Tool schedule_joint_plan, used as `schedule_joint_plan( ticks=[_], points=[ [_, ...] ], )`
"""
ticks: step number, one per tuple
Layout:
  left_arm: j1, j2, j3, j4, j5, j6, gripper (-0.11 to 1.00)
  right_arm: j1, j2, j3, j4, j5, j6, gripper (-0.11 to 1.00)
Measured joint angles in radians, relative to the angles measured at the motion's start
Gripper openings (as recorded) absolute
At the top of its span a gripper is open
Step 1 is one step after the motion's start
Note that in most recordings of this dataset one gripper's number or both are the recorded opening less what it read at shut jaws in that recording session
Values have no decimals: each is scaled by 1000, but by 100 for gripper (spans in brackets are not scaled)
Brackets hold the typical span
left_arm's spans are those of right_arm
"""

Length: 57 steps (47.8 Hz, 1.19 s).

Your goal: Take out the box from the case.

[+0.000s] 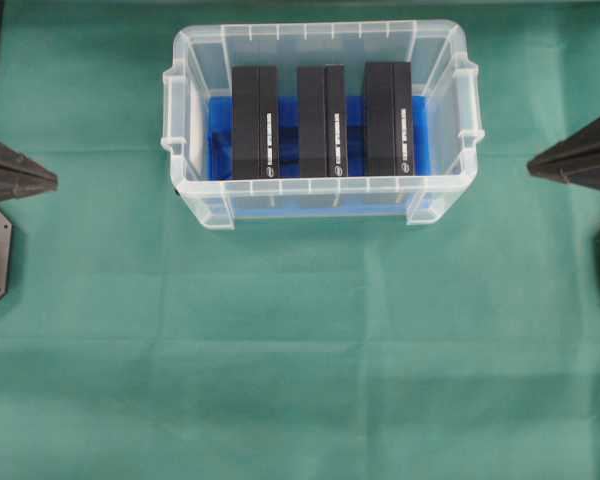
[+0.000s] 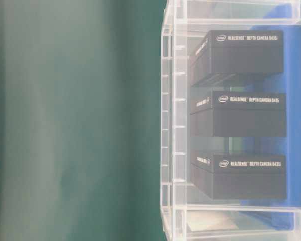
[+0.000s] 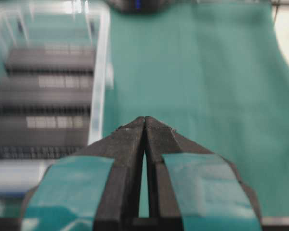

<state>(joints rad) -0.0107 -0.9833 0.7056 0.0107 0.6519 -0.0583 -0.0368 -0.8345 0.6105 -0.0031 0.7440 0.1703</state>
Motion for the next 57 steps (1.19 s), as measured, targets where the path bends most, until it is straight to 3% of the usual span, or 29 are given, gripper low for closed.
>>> schedule_joint_plan(
  ticks=[15,27,49,53,57],
  points=[
    [0,63,-72,0,360,-201,2,0,124,-81,-44,419,109,0],
    [-9,91,-83,2,575,-249,2,2,164,-98,-77,672,160,0],
    [-9,107,-106,2,634,-273,2,6,183,-107,-86,718,186,0],
    [-9,118,-110,2,637,-318,2,6,187,-107,-86,718,236,0],
    [-9,135,-112,2,637,-383,2,6,195,-109,-91,721,348,0]
  ],
)
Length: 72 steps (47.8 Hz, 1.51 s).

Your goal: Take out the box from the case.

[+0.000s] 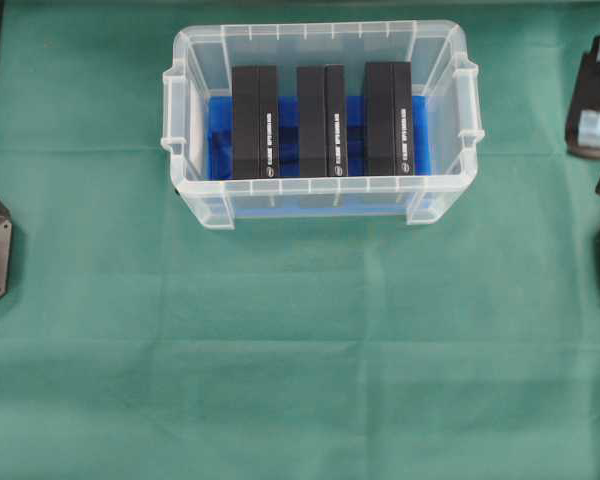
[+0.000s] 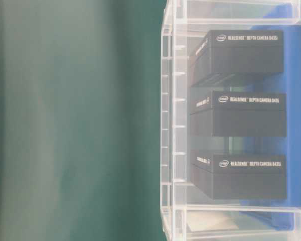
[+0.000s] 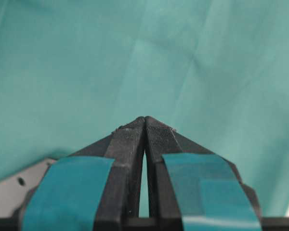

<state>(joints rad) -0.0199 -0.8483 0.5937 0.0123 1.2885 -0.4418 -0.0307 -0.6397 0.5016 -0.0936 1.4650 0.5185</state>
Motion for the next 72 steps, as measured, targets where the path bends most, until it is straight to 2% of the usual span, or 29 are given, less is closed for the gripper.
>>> schedule_joint_plan(
  ticks=[4,9,14,15,19,21,26,31,35,42,48,55,61,72],
  points=[
    [0,15,-2,0,2,-104,2,0,9,-3,-15,11,132,0],
    [0,37,-3,2,11,-239,2,0,17,-3,-49,46,344,0],
    [3,54,-5,6,35,-416,2,0,26,-5,-71,75,526,0],
    [5,58,-6,8,44,-471,2,-2,28,-5,-72,80,558,0],
    [12,63,-8,12,78,-640,1,0,32,-8,-75,87,646,0],
    [12,64,-6,15,91,-701,2,0,37,-9,-77,91,683,0],
    [12,61,-8,18,109,-805,2,0,43,-12,-77,107,778,0],
    [14,64,-11,23,110,-864,2,0,52,-14,-78,123,851,0],
    [14,66,-11,28,110,-887,1,0,55,-14,-78,124,882,0],
    [26,66,-11,31,114,-887,2,-2,57,-17,-78,121,885,0],
    [60,67,-12,34,118,-867,2,-8,58,-17,-84,109,884,0],
    [133,69,-14,43,124,-810,2,-57,58,-17,-101,101,873,0],
    [218,69,-18,44,126,-739,2,-124,60,-17,-103,91,816,0],
    [367,77,-35,44,123,-617,2,-311,91,-31,-104,29,643,0]
  ],
)
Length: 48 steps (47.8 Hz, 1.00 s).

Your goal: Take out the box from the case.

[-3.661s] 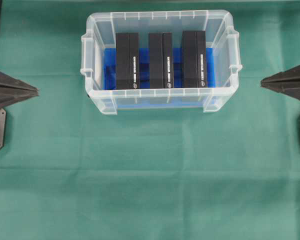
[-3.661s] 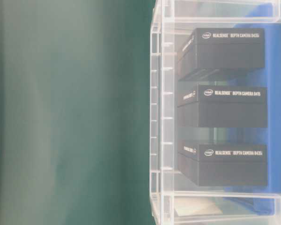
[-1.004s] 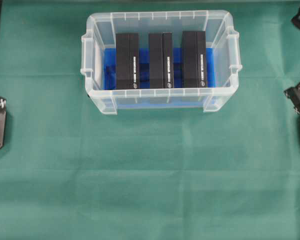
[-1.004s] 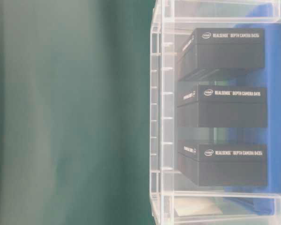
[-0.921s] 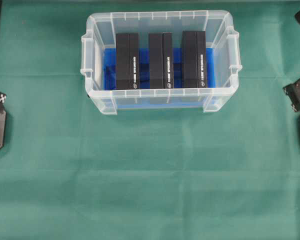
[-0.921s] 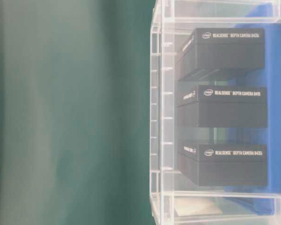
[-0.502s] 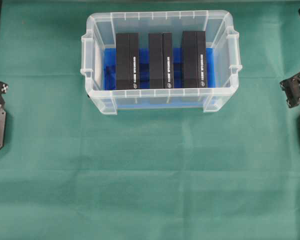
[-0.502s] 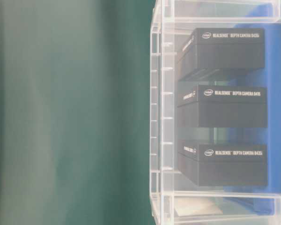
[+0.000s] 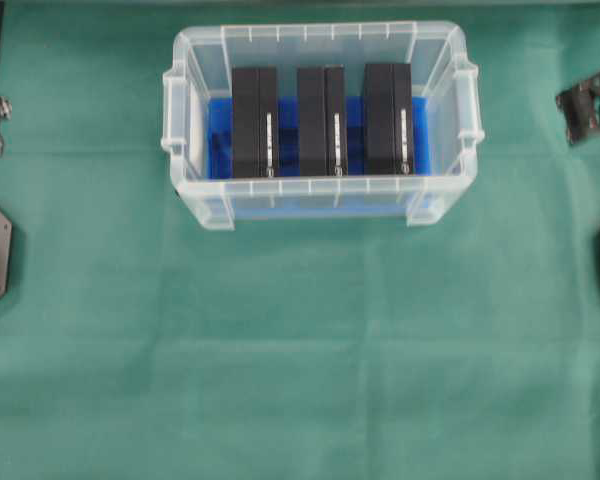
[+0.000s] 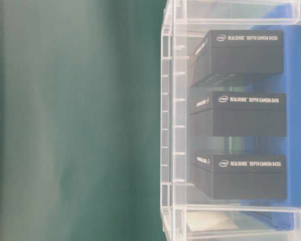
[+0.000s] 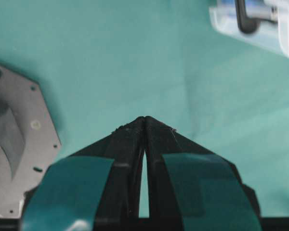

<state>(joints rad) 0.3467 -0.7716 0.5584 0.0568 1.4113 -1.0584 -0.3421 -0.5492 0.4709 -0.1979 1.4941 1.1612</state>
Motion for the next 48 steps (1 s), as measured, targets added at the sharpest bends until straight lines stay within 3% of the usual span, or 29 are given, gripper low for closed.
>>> schedule_joint_plan(
  ticks=[14,19,36,42,48],
  points=[
    [118,110,-54,0,3,149,2,-124,57,-26,0,-63,-95,0],
    [152,117,-61,0,3,149,2,-138,71,-34,2,-75,-107,0],
    [158,115,-61,-17,15,132,4,-140,75,-34,3,-83,-97,0],
    [158,109,-61,-17,18,115,26,-138,75,-34,5,-84,-92,0],
    [158,100,-61,-17,25,112,63,-138,75,-34,5,-87,-91,6]
  ],
)
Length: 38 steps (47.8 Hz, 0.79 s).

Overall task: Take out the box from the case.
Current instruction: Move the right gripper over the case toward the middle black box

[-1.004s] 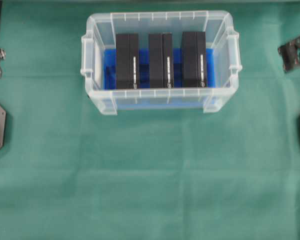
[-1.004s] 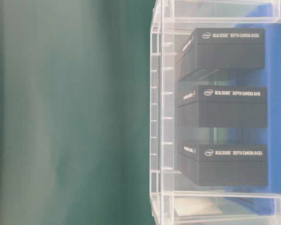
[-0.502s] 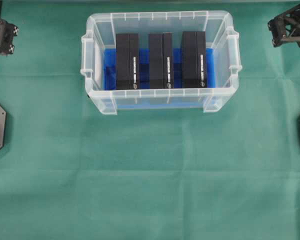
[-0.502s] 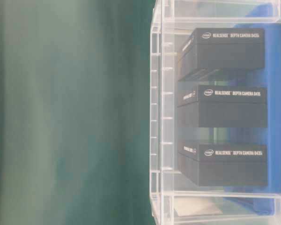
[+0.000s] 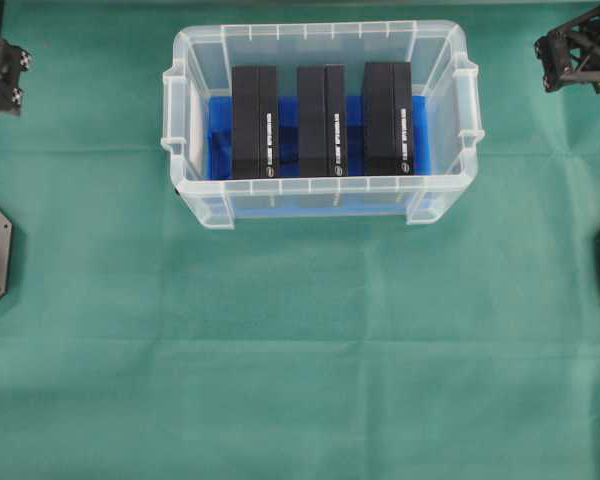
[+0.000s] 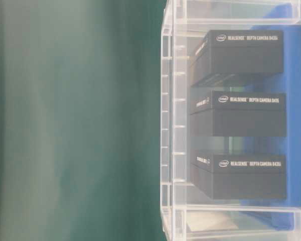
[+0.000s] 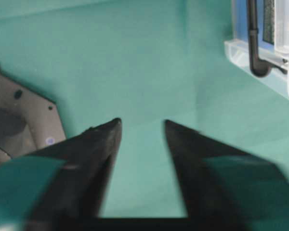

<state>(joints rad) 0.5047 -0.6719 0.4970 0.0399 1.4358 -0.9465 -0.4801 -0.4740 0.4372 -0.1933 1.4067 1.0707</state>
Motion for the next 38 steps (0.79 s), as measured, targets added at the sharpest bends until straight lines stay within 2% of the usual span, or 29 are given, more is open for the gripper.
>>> schedule_joint_plan(
  ticks=[4,7,12,16,19,38],
  points=[
    [0,-3,0,0,11,0,85,-2,0,0,0,0,0,25],
    [0,-5,0,0,20,0,96,-2,0,0,-2,0,3,44],
    [0,-5,0,-2,23,-2,98,-2,0,0,-9,2,3,76],
    [0,-5,0,-2,25,-5,97,-2,0,3,-21,2,3,92],
    [0,-5,0,-2,25,-8,97,-2,0,5,-28,2,3,95],
    [0,-5,0,-2,28,-28,97,-2,0,8,-31,3,3,95]
  ],
)
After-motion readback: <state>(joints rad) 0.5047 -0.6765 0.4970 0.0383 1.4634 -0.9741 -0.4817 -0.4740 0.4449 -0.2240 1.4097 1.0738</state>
